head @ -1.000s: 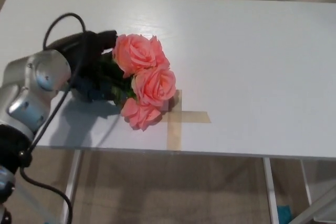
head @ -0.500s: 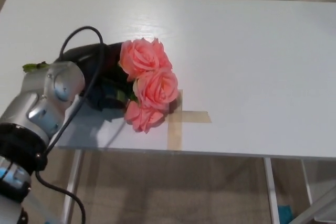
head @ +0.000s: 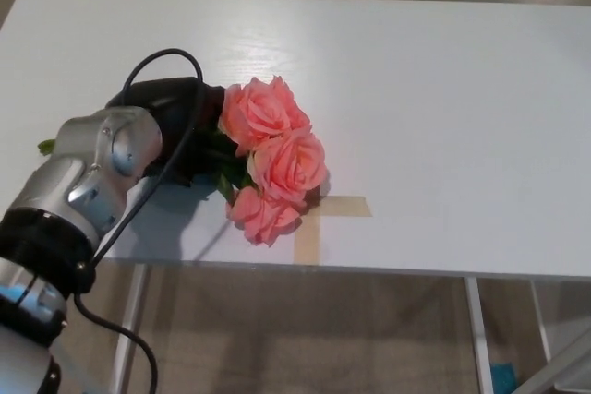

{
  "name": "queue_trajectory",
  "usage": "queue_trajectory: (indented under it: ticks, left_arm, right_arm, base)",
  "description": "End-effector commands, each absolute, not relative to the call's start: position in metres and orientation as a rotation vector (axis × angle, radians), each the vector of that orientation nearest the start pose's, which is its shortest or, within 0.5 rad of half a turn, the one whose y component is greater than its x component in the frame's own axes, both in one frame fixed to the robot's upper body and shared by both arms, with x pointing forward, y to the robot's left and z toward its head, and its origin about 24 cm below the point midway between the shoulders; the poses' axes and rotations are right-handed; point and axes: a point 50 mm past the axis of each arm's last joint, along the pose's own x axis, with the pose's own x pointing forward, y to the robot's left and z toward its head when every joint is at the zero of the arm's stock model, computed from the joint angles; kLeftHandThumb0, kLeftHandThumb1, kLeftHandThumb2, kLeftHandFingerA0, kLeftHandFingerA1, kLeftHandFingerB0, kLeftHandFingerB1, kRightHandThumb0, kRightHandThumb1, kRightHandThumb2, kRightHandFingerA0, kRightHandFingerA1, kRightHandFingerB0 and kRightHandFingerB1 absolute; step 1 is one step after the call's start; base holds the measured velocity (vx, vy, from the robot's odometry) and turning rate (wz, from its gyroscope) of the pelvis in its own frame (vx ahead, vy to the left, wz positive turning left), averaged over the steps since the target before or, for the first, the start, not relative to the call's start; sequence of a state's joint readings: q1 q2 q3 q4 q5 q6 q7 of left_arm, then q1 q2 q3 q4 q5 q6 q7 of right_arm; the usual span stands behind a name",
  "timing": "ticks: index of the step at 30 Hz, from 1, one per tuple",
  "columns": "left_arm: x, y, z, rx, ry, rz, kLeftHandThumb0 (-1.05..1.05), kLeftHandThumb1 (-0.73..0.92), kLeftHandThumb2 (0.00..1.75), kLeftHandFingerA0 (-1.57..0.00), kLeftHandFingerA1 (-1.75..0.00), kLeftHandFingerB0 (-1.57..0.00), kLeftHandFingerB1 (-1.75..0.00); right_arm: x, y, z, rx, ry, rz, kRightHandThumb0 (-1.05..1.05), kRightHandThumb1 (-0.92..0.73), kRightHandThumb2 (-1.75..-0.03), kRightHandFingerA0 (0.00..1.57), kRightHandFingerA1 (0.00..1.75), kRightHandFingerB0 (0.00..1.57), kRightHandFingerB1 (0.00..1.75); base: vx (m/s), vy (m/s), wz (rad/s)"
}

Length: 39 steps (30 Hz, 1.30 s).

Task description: Use the left hand to pick up the rose and passes it to a human.

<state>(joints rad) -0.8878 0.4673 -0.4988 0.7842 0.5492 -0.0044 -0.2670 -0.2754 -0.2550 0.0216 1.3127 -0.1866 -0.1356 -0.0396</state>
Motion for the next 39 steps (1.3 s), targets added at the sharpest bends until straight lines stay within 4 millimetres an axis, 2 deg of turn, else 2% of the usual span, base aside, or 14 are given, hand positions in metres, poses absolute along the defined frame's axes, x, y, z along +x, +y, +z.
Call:
queue_trajectory:
  ticks: [1,5,9,11,12,15,16,20,21,22,24,30,34,39]
  left_arm:
    - [0.386,0.162,0.102,1.360,0.149,-0.452,-0.19,0.81,0.64,-0.56,-0.41,-0.45,-0.38]
    - [0.385,0.163,0.106,1.329,0.100,-0.443,-0.19,0.82,0.64,-0.83,-0.50,-0.47,-0.39]
    - [0.385,0.162,0.106,1.319,0.090,-0.434,-0.19,0.82,0.64,-0.83,-0.50,-0.47,-0.39]
    - [0.390,0.158,0.118,1.296,0.026,-0.377,-0.21,0.82,0.65,-0.95,-0.66,-0.44,-0.38]
    - [0.391,0.158,0.119,1.299,-0.002,-0.357,-0.20,0.81,0.64,-0.93,-0.90,-0.48,-0.39]
    - [0.391,0.158,0.120,1.301,-0.015,-0.347,-0.20,0.81,0.64,-0.93,-0.90,-0.48,-0.39]
    - [0.392,0.158,0.126,1.297,-0.075,-0.294,-0.20,0.77,0.64,-0.69,-1.56,-0.55,-0.40]
    - [0.392,0.160,0.134,1.287,-0.169,-0.211,-0.20,0.77,0.64,-0.69,-1.56,-0.55,-0.40]
    - [0.392,0.159,0.140,1.249,-0.229,-0.160,-0.17,0.80,0.59,-0.65,-1.68,-0.87,-0.54]
    - [0.391,0.159,0.147,1.198,-0.300,-0.094,-0.17,0.80,0.59,-0.65,-1.68,-0.87,-0.54]
    - [0.390,0.159,0.157,1.146,-0.349,-0.059,-0.18,0.80,0.57,-0.63,-1.69,-0.78,-0.96]
    - [0.392,0.157,0.174,1.099,-0.388,-0.056,-0.19,0.75,0.65,-0.70,-1.51,-0.83,-0.83]
    - [0.394,0.157,0.183,1.045,-0.412,-0.031,-0.20,0.76,0.62,-0.72,-1.47,-0.69,-1.10]
    - [0.392,0.159,0.189,0.862,-0.401,0.019,-0.18,0.79,0.63,-0.73,-1.52,-0.68,-1.13]
  right_arm:
    - [0.190,-0.242,-0.125,-0.433,0.936,-0.013,-0.31,-0.70,-0.61,0.65,0.43,0.49,0.38]
    - [0.190,-0.241,-0.125,-0.443,0.935,-0.003,-0.31,-0.70,-0.61,0.65,0.43,0.49,0.38]
    - [0.189,-0.241,-0.125,-0.442,0.935,-0.001,-0.31,-0.70,-0.61,0.65,0.43,0.49,0.38]
    - [0.197,-0.242,-0.121,-0.444,0.918,0.001,-0.32,-0.70,-0.61,0.65,0.43,0.49,0.38]
    - [0.197,-0.242,-0.121,-0.441,0.920,0.001,-0.32,-0.70,-0.61,0.65,0.43,0.49,0.38]
    - [0.197,-0.242,-0.121,-0.440,0.920,0.001,-0.32,-0.70,-0.61,0.65,0.43,0.49,0.38]
    - [0.197,-0.242,-0.121,-0.440,0.919,0.001,-0.32,-0.70,-0.61,0.65,0.44,0.49,0.38]
    - [0.198,-0.241,-0.121,-0.441,0.917,0.002,-0.32,-0.70,-0.61,0.65,0.44,0.49,0.38]
    - [0.198,-0.242,-0.121,-0.438,0.917,0.000,-0.32,-0.70,-0.61,0.65,0.44,0.49,0.38]
    - [0.198,-0.242,-0.121,-0.435,0.917,-0.002,-0.32,-0.70,-0.61,0.65,0.44,0.49,0.38]
    - [0.198,-0.242,-0.121,-0.433,0.918,-0.002,-0.32,-0.70,-0.61,0.65,0.43,0.49,0.38]
    - [0.197,-0.244,-0.121,-0.435,0.921,-0.013,-0.32,-0.70,-0.61,0.66,0.44,0.49,0.38]
    - [0.199,-0.244,-0.120,-0.435,0.918,-0.020,-0.32,-0.70,-0.61,0.67,0.44,0.49,0.38]
    - [0.191,-0.244,-0.124,-0.440,0.932,-0.019,-0.31,-0.70,-0.61,0.68,0.44,0.49,0.38]
  base:
    - [0.00,0.000,0.00]
    - [0.00,0.000,0.00]
    - [0.00,0.000,0.00]
    - [0.00,0.000,0.00]
    - [0.00,0.000,0.00]
    - [0.00,0.000,0.00]
    - [0.00,0.000,0.00]
    - [0.00,0.000,0.00]
    - [0.00,0.000,0.00]
    - [0.00,0.000,0.00]
    - [0.00,0.000,0.00]
    - [0.00,0.000,0.00]
    - [0.00,0.000,0.00]
    - [0.00,0.000,0.00]
